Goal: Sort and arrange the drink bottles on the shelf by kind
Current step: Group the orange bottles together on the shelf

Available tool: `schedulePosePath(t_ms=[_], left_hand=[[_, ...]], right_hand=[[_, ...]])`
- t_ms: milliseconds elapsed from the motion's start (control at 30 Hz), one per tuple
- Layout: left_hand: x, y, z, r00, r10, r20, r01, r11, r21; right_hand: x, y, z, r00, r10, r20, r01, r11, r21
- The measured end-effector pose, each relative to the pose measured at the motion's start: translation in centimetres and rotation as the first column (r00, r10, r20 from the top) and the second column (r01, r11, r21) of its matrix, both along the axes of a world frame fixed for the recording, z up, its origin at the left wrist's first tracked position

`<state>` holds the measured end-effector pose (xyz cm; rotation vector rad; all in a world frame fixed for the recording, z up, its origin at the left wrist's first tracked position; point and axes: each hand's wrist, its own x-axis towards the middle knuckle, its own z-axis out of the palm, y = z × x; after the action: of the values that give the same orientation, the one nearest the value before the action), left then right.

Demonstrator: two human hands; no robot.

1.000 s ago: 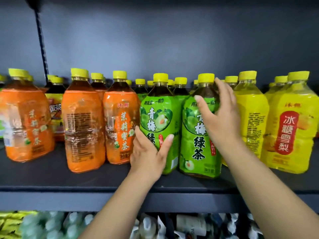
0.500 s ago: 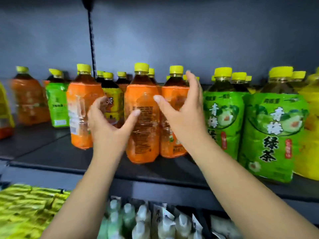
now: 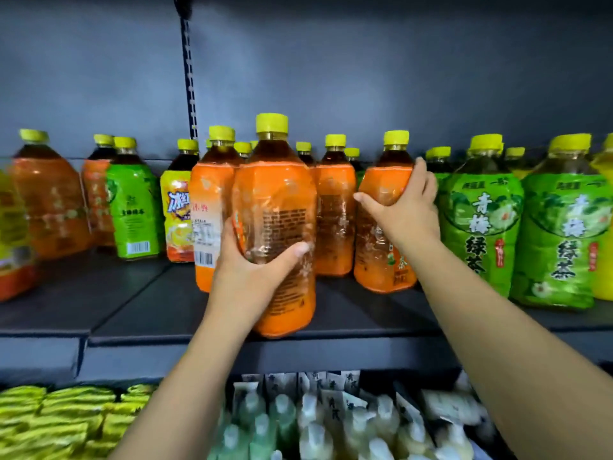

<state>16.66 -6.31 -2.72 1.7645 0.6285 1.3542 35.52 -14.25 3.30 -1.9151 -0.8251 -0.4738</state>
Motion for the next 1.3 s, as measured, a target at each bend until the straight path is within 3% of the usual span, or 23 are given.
schedulePosePath(t_ms=[100,333,567,767,900,1067,1200,1300], left_hand=[[-3.0,1.0,-0.1,1.0,0.022,0.023,-0.021,1.0,-0.021],[-6.8,2.5,-0.2,0.988,0.142,0.067,-0.141,0.99,-0.019],[-7.6,3.9,0.0,0.971,0.234,0.051,-0.232,0.972,-0.045],[-7.5,5.4,0.2,0.963,0.267,0.045,-0.266,0.963,-0.043],[-7.9,7.0,0.2,0.97,0.241,0.033,-0.238,0.968,-0.081],[-8.2,8.5,0.2,0.976,0.213,0.033,-0.21,0.975,-0.076],[-9.0,9.6,0.5,0.999,0.051,-0.012,-0.052,0.996,-0.068],[-10.1,11.2,1.4,0.986,-0.101,-0.132,0.092,0.993,-0.071]], right_hand=[[-1.3,-0.3,-0.3,0.999,-0.044,0.027,0.045,0.998,-0.052],[-5.7,-1.1,-1.4,0.992,0.032,0.124,-0.042,0.996,0.077],[-9.3,2.4,-1.8,0.985,0.136,0.11,-0.147,0.985,0.095],[-9.7,4.8,-2.1,0.987,0.121,0.104,-0.13,0.988,0.085],[-10.2,6.1,-2.6,0.98,0.029,0.199,-0.055,0.99,0.129],[-10.4,7.3,-2.2,0.984,-0.011,0.176,0.01,1.0,0.006],[-14.1,7.9,-0.4,0.959,0.049,0.28,-0.06,0.998,0.033],[-16.9,10.1,3.4,0.928,0.113,0.356,-0.146,0.987,0.066]])
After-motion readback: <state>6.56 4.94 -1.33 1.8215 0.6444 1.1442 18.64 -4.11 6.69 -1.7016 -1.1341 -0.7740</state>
